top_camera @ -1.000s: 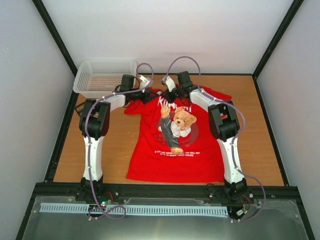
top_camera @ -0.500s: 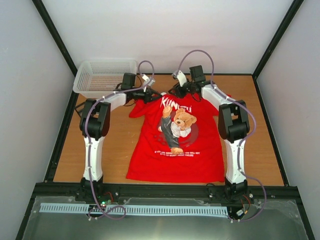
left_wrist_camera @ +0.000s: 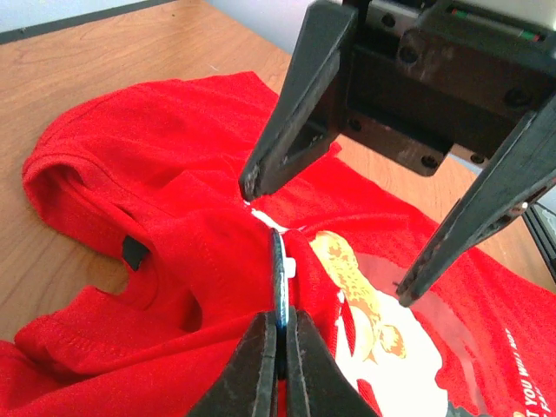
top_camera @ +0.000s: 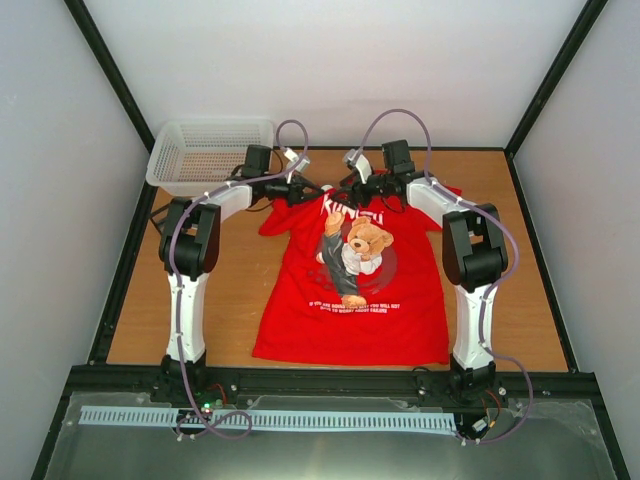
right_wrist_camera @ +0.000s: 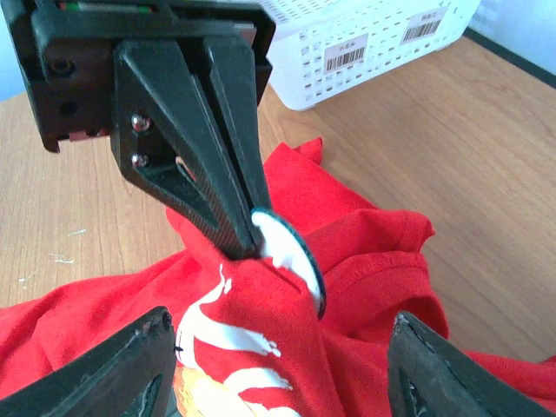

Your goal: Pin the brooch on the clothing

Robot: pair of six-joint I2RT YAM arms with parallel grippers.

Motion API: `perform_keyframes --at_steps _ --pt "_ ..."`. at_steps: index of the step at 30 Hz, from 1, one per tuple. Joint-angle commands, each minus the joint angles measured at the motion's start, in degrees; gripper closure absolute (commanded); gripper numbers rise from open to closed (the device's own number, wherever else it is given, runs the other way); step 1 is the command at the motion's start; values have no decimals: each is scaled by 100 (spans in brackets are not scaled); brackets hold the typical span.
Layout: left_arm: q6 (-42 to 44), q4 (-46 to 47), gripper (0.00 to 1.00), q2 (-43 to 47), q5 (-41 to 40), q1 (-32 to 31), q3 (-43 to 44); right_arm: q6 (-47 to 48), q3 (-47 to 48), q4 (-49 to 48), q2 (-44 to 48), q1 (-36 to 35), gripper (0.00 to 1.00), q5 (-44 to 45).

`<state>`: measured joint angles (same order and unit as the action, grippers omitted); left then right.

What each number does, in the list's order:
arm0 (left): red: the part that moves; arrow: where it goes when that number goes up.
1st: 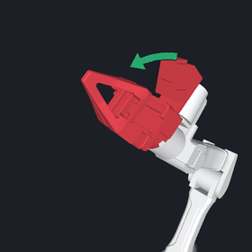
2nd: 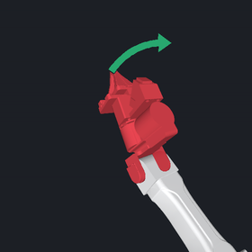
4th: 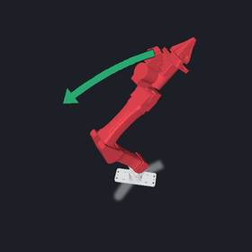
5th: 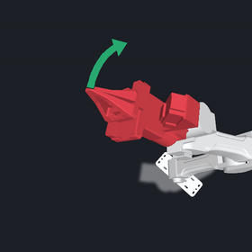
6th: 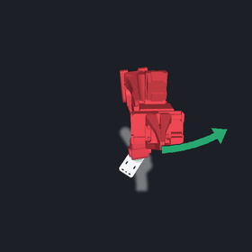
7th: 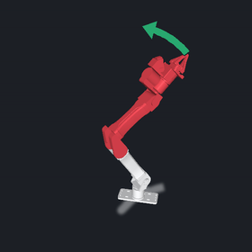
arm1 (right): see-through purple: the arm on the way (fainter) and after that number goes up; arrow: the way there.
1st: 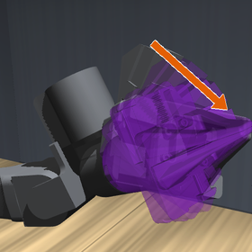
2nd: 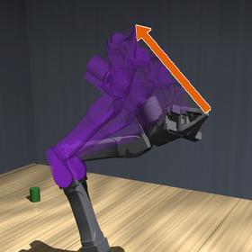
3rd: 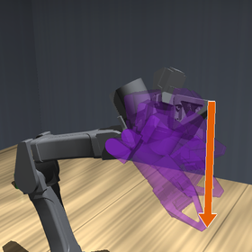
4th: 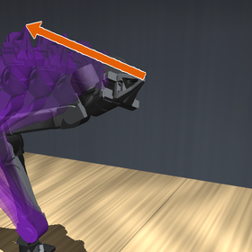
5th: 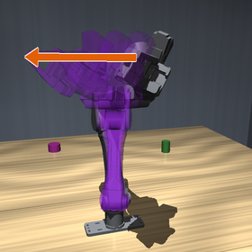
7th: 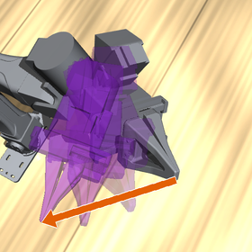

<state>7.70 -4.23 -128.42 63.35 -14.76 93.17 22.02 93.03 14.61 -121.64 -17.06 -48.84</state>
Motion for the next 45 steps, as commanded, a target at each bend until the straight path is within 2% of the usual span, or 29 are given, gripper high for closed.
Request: perform_keyframes --at_steps 1,4,14,21,25,31,38,45 --pt "198 -29 99 4 175 35 291 -54 -117 -244 147 -17 35 -187" --pt "214 -26 99 27 170 37 281 -248 -64 -432 -28 -22 36 -128" --pt "149 2 99 24 166 61 384 -638 -163 -730 -375 -103 49 -33" --pt "195 -31 99 55 229 70 363 -1011 -97 -977 -571 -172 66 155" --pt "221 122 99 158 136 70 230 -1082 233 -706 -797 -183 84 101" --pt "131 433 99 248 222 66 166 -1032 396 -472 -984 -195 93 119" --pt "56 413 99 130 542 62 207 -986 730 -306 -1123 -311 96 408" --pt "73 335 99 93 731 -12 157 -1453 778 -590 -1170 -403 97 861"
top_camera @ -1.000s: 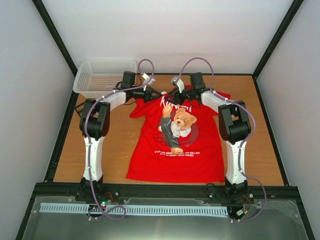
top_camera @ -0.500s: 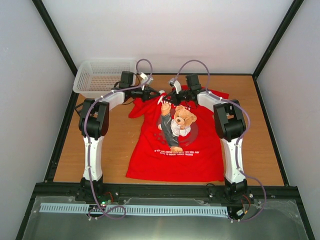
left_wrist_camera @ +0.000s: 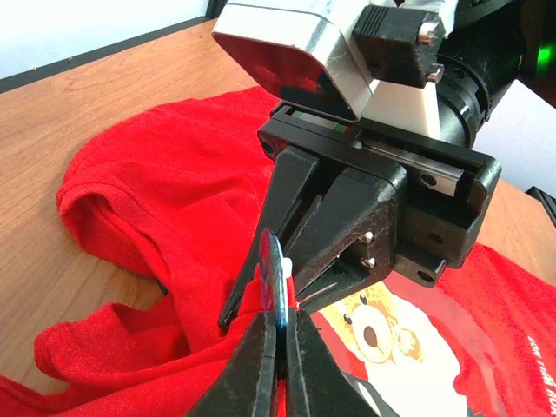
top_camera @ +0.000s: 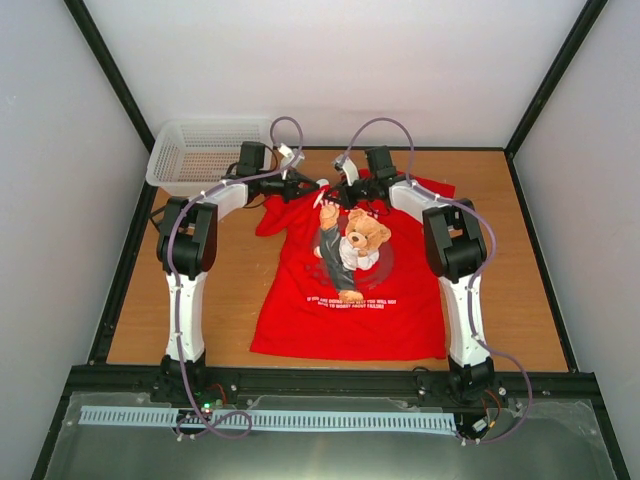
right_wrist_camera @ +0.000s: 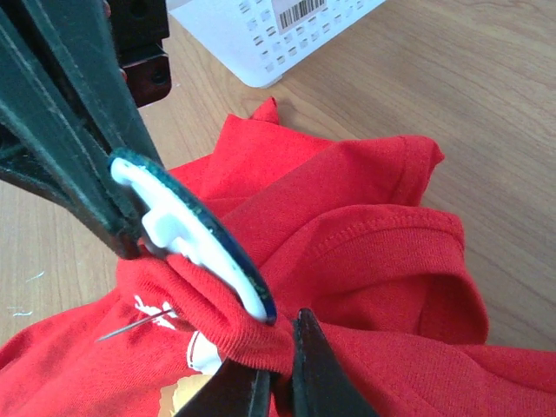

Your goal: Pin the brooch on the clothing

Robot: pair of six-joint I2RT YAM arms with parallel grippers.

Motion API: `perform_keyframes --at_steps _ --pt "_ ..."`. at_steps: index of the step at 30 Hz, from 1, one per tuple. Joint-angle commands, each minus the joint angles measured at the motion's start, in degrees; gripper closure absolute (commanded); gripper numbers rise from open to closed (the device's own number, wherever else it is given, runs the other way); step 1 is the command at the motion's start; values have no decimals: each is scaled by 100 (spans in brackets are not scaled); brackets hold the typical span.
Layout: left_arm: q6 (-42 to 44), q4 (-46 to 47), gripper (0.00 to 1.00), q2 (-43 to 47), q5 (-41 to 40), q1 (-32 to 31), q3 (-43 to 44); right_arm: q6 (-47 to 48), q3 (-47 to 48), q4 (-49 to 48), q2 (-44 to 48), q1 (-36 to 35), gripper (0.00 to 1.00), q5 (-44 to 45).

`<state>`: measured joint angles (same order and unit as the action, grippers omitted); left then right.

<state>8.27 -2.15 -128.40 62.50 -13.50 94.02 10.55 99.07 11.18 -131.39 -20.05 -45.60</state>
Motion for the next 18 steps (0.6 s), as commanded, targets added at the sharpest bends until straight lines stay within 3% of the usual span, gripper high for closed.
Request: perform_keyframes --at_steps 1,7,10,18 --pt "9 120 99 99 874 -144 73 -368 179 -276 -204 -107 97 616" --pt "32 84 100 185 976 -119 35 -313 189 -255 -260 -121 97 850" --pt "151 70 99 243 876 -81 -28 31 285 -13 -300 -96 92 813" --pt "420 -225 99 46 829 87 116 625 -112 -123 452 169 49 64"
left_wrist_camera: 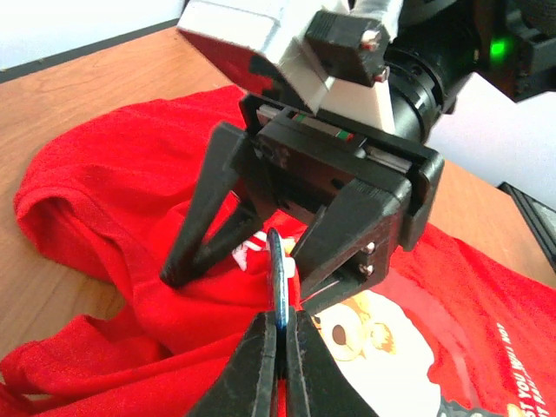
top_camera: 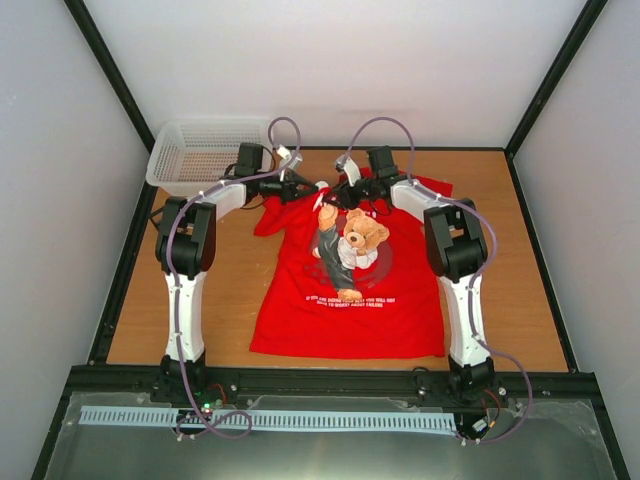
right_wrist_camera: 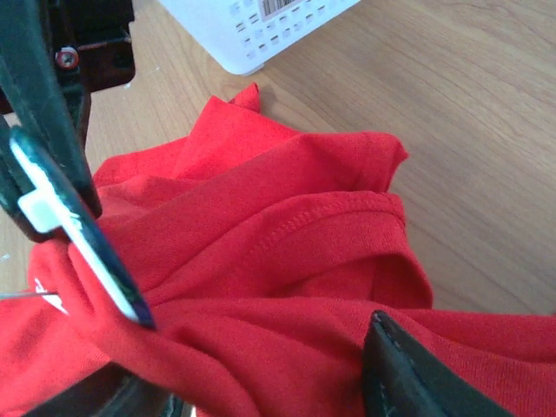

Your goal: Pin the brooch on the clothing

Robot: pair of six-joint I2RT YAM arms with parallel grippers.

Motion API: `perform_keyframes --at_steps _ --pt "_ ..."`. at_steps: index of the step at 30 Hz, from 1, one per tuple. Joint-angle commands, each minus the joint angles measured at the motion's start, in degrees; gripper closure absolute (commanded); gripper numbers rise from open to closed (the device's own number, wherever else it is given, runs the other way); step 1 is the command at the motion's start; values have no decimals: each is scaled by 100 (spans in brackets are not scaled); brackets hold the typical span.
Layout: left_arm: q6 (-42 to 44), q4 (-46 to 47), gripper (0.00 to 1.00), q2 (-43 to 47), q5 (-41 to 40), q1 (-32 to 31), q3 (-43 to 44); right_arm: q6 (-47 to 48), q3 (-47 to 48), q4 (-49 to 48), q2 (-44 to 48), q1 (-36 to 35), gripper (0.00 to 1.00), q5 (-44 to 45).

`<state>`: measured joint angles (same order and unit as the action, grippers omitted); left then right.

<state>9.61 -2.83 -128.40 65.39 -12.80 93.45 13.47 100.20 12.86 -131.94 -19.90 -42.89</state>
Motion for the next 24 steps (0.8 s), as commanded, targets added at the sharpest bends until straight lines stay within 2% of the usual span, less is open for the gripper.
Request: perform_keyframes --at_steps 1,4,7,11,18,24 --pt "275 -157 99 26 565 23 199 426 -338 -308 613 192 44 -327" --pt "263 -164 99 -42 626 23 267 818 -556 -225 787 305 32 -836" --pt "280 -186 99 -50 640 23 296 1085 -488 -33 753 357 29 -1347" --pt "274 -195 99 -65 638 23 320 1084 -335 -91 589 315 29 -1704" --pt "211 -182 99 -71 690 23 375 739 -233 -486 426 241 30 -1668" --pt "232 -207 99 -48 712 23 384 669 7 -416 199 241 42 -1814"
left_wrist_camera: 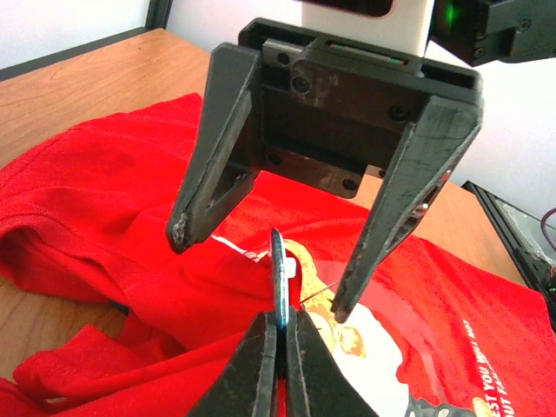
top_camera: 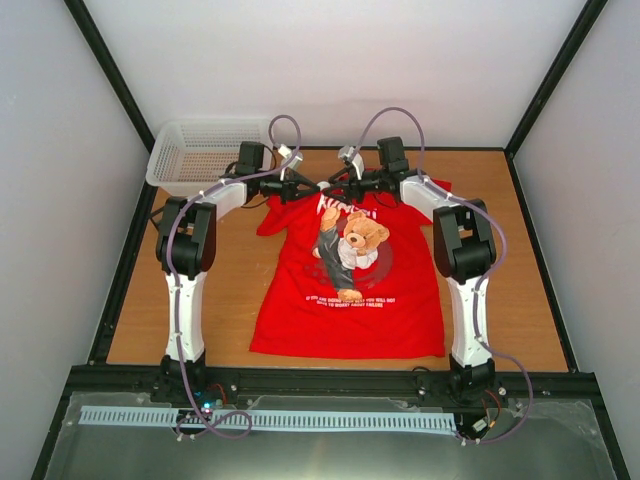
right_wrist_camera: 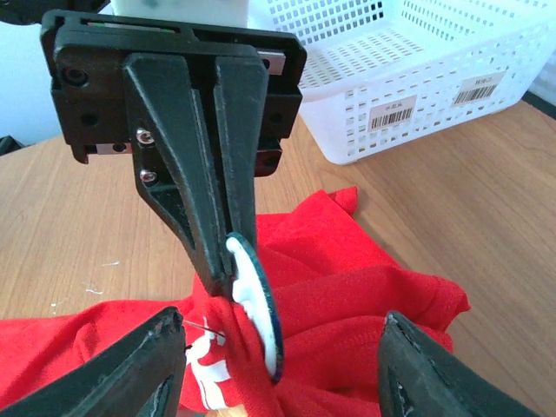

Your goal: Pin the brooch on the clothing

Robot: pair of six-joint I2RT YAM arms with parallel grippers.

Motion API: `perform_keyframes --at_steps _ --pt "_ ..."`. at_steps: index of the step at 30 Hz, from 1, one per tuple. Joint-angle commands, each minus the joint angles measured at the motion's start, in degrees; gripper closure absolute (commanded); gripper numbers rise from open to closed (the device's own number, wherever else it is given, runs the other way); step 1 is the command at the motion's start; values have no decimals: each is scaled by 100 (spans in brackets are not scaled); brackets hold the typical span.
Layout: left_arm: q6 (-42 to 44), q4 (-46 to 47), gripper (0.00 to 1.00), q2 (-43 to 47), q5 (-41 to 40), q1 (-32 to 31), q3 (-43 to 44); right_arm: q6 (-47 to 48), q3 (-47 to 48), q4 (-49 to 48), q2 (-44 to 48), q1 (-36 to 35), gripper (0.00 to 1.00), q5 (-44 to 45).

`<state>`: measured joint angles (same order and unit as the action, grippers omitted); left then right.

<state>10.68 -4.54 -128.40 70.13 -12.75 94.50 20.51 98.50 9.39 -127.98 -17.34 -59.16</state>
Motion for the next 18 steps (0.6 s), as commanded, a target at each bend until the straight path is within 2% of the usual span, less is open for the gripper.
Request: perform_keyframes --at_steps 1,4,8,18 --pt "135 -38 99 -46 238 19 284 10 171 -24 -202 -15 41 -233" --pt "135 -50 99 -56 238 20 288 89 49 -25 -139 -15 33 -182" --pt "152 -74 99 -71 247 19 284 282 -21 104 -99 -15 31 -163" --pt "165 -70 99 -11 289 19 253 -27 238 -34 -323 -12 45 -237"
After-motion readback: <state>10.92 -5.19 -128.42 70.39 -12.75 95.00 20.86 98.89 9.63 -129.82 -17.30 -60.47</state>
